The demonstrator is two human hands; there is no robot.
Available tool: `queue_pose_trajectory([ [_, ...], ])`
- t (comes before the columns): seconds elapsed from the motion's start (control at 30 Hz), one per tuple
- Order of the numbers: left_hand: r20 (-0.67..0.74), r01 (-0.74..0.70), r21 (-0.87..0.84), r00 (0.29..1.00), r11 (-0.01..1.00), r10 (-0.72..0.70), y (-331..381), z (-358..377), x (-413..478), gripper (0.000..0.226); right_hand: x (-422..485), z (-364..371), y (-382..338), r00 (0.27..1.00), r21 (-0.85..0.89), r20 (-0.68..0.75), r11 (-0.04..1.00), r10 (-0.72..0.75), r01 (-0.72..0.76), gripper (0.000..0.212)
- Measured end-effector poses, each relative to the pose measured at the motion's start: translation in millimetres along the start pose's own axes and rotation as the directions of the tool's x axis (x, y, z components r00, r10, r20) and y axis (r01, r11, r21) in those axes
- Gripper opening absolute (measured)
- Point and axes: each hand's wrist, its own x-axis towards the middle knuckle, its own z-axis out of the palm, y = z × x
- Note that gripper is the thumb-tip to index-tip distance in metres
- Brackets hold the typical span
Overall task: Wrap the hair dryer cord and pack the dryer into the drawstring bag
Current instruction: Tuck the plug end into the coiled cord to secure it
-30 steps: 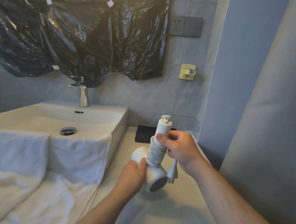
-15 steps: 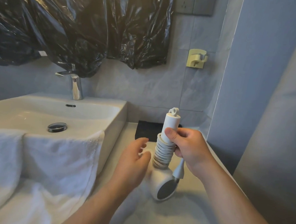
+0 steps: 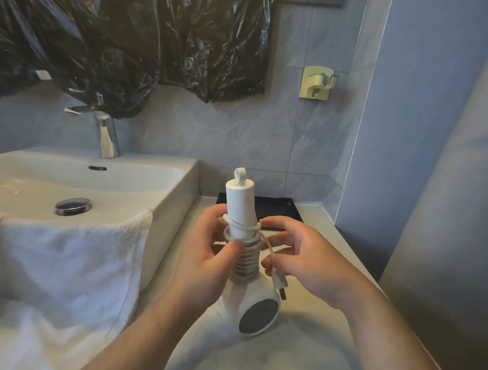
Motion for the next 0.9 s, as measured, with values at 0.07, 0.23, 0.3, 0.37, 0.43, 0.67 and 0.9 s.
queue_pose_trajectory([
  [0.07,-0.029,0.026,-0.066,0.999,0.997,-0.028,-4,0,-2,0.04,-2,-4,1,0.998,0.046,0.06,0.999,0.024,-0.026,0.053],
  [0.23,-0.076,-0.128,0.152,0.987,0.98,0.141,-11,1,-8,0.016,-6,-10,-3,0.998,0.422,-0.055,0.905,-0.04,0.06,0.024],
  [0.3,-0.063,-0.247,0.318,0.958,0.915,0.281,-14,-1,-7,0.011,-6,-10,-2,0.988,0.458,-0.143,0.88,-0.065,0.124,0.018],
  [0.37,-0.052,-0.322,0.436,0.923,0.84,0.38,-17,-4,-4,0.021,-5,-9,-1,0.978,0.431,-0.183,0.886,-0.099,0.171,0.016],
  [0.43,-0.024,-0.367,0.516,0.897,0.774,0.442,-19,-8,-2,0.03,-5,-7,-1,0.976,0.427,-0.17,0.883,-0.137,0.198,0.015],
  [0.67,0.054,-0.476,0.648,0.808,0.595,0.586,-16,-15,8,0.011,-8,-19,2,0.96,0.602,0.149,0.792,-0.235,0.1,0.047],
  [0.9,0.106,-0.52,0.611,0.801,0.597,0.589,-12,-14,6,0.016,-8,-12,-3,0.971,0.521,0.004,0.83,-0.238,0.201,0.049],
])
